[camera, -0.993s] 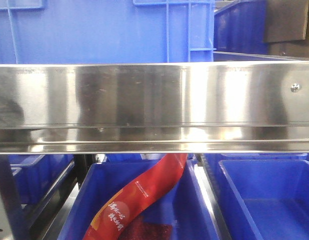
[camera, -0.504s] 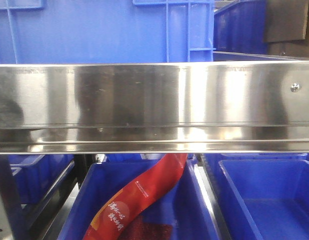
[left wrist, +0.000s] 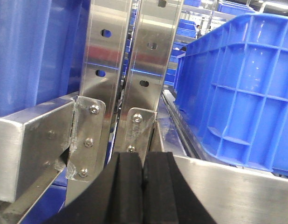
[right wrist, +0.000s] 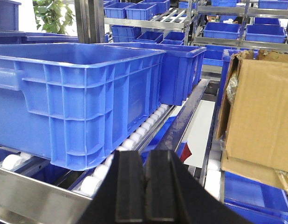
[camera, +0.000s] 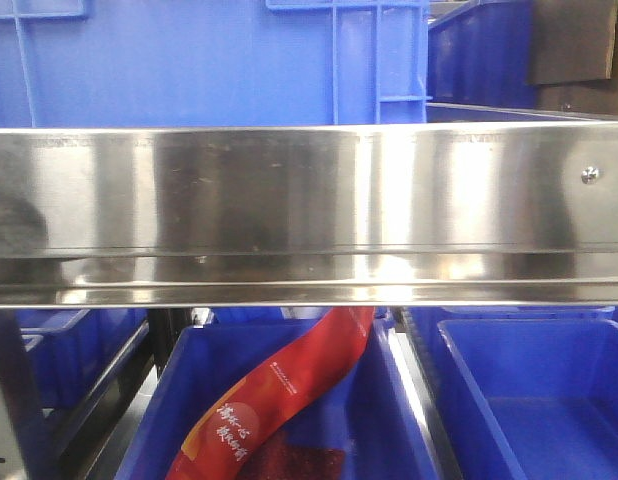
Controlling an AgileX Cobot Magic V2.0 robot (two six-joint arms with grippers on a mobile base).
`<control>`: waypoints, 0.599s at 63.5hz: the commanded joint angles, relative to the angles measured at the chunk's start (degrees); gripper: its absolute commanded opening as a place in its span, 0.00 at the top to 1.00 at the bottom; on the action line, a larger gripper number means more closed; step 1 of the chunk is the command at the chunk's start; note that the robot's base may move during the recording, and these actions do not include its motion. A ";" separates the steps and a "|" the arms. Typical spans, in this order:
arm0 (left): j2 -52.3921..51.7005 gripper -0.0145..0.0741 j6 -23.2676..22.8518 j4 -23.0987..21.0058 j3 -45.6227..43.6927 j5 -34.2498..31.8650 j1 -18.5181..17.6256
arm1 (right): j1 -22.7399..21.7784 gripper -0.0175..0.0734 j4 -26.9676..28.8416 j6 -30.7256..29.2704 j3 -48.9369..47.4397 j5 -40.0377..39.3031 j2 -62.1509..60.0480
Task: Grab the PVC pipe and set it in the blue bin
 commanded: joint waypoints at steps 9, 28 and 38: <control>-0.32 0.96 0.27 -0.20 -0.11 -0.41 0.22 | -0.19 0.99 -0.37 0.02 0.20 -0.60 -0.21; -0.32 0.96 0.27 -0.20 -0.11 -0.41 0.22 | -0.19 0.99 -0.37 0.02 0.20 -0.60 -0.21; -0.32 0.96 0.27 -0.20 -0.11 -0.41 0.22 | -0.19 0.99 -0.37 0.02 0.20 -0.60 -0.21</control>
